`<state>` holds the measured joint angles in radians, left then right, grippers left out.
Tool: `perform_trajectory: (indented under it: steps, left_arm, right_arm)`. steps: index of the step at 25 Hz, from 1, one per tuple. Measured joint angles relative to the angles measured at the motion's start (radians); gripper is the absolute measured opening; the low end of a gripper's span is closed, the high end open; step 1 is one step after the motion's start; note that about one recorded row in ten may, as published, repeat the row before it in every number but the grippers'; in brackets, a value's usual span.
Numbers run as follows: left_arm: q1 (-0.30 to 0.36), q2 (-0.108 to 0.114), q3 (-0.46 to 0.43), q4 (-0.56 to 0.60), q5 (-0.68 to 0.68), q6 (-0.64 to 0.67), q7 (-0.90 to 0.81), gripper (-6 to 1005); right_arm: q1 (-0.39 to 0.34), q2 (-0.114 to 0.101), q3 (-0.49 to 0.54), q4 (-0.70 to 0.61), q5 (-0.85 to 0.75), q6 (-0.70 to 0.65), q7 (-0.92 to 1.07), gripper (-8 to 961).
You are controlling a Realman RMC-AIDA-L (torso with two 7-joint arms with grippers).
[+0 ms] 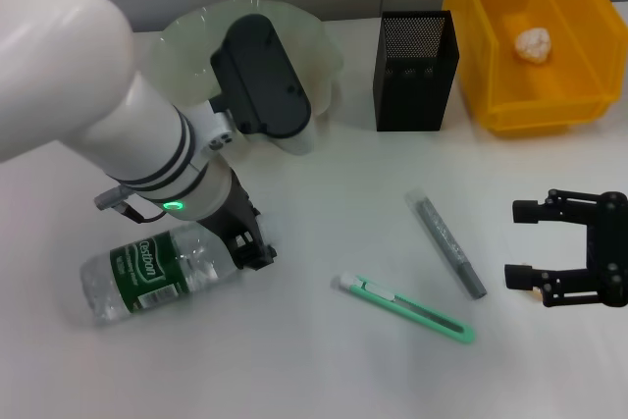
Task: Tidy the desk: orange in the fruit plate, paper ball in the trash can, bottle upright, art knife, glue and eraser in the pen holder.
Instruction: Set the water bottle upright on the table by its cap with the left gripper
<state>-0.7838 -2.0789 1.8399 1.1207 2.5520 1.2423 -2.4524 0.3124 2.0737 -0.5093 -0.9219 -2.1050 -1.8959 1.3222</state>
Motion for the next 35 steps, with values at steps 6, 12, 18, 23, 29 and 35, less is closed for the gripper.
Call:
perform_trajectory:
  steps: [6,12,18,23,29,35]
  left_arm:
    - [0.083,0.005,-0.095,0.139,-0.011,0.048,0.046,448]
    - [0.176,0.01,-0.231,0.278,-0.069,0.111,0.12,448]
    - [0.243,0.01,-0.385,0.335,-0.182,0.138,0.214,449]
    - [0.282,0.01,-0.508,0.33,-0.315,0.145,0.311,449]
    - [0.352,0.013,-0.617,0.32,-0.498,0.15,0.437,449]
    - [0.427,0.013,-0.676,0.29,-0.655,0.152,0.538,449]
  right_arm:
    - [0.01,0.0,0.0,0.0,0.0,0.003,0.003,839]
    - [0.02,0.001,0.006,0.0,0.005,0.003,0.006,839]
    - [0.029,0.002,0.002,0.0,0.007,0.003,0.01,839]
    - [0.038,0.002,0.001,0.001,0.008,0.001,0.021,839]
    - [0.041,0.002,0.001,0.002,0.008,-0.003,0.026,839]
    - [0.047,0.003,0.0,0.004,0.008,-0.007,0.032,839]
